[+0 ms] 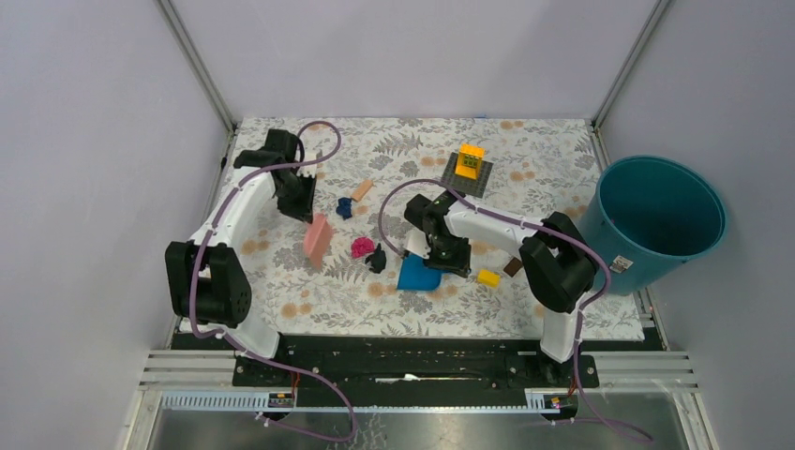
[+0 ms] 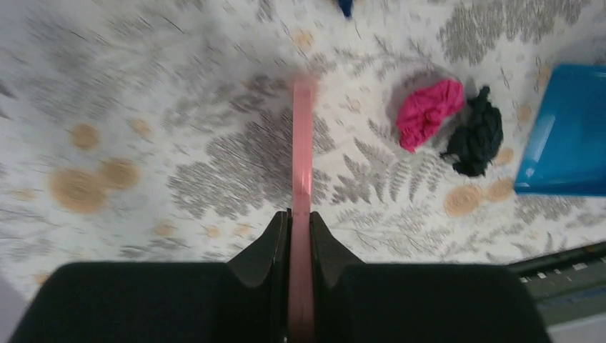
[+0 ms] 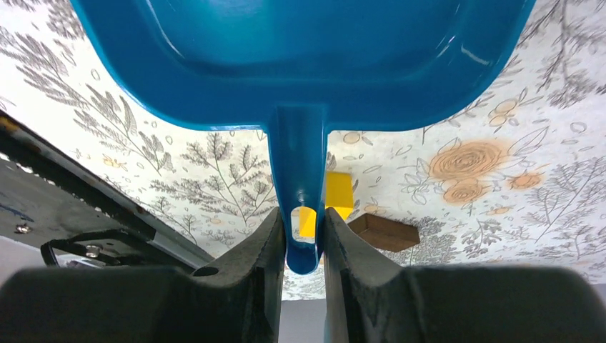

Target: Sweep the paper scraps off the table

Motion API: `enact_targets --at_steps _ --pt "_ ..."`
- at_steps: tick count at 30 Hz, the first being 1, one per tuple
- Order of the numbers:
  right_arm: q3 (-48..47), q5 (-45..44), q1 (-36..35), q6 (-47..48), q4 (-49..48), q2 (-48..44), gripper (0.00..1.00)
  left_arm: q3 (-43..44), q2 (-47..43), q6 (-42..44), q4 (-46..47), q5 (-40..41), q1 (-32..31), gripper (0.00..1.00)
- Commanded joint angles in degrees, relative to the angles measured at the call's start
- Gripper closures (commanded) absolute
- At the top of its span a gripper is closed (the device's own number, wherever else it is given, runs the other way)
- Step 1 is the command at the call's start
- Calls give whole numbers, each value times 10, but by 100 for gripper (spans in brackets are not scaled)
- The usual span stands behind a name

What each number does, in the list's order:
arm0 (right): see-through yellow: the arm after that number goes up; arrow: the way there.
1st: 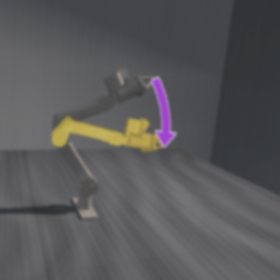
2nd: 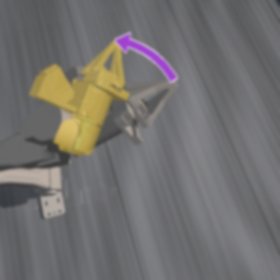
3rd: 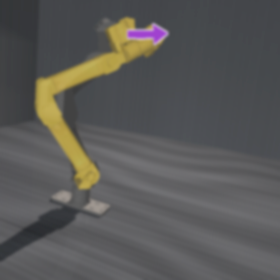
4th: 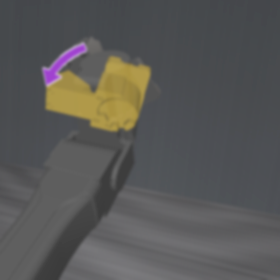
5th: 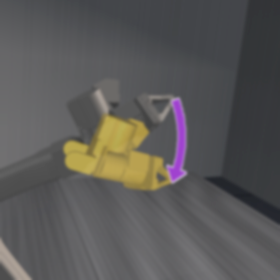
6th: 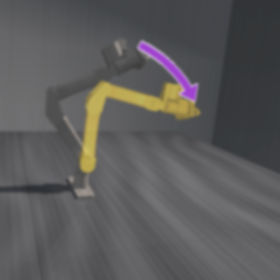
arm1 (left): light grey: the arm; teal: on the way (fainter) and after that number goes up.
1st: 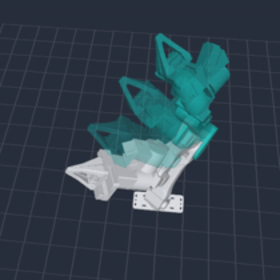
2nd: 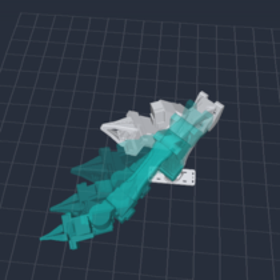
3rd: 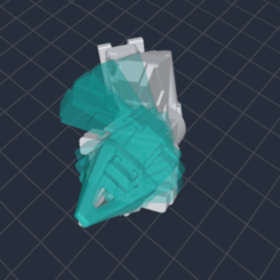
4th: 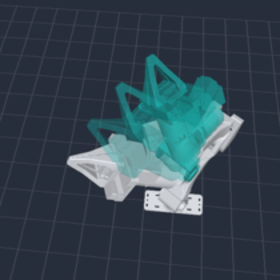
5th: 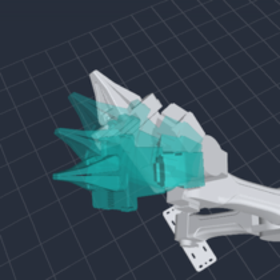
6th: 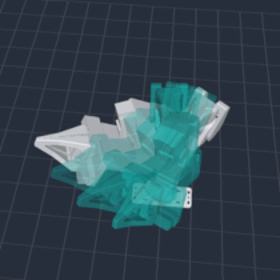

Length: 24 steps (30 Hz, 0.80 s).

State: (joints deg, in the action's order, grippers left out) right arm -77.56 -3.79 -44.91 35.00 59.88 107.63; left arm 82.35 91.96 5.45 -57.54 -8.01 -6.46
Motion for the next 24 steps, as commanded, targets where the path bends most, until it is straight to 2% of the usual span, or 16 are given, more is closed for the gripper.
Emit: enact_targets --at_steps 1,8,16,19,24 --pt "-36 -5 -16 -24 4 18 100 -58 -31 -95 6 -89 -9 100" --pt "-75 14 -25 -35 8 48 100 -120 -20 -173 53 -240 -26 100" --pt "-108 37 -26 -50 15 74 100 -98 6 -216 90 -410 -53 100" --pt "-108 37 -26 -50 14 74 100 -82 6 -211 89 -410 -58 100" --pt "-83 29 -21 -44 10 46 100 -31 0 -166 52 -339 -44 100"
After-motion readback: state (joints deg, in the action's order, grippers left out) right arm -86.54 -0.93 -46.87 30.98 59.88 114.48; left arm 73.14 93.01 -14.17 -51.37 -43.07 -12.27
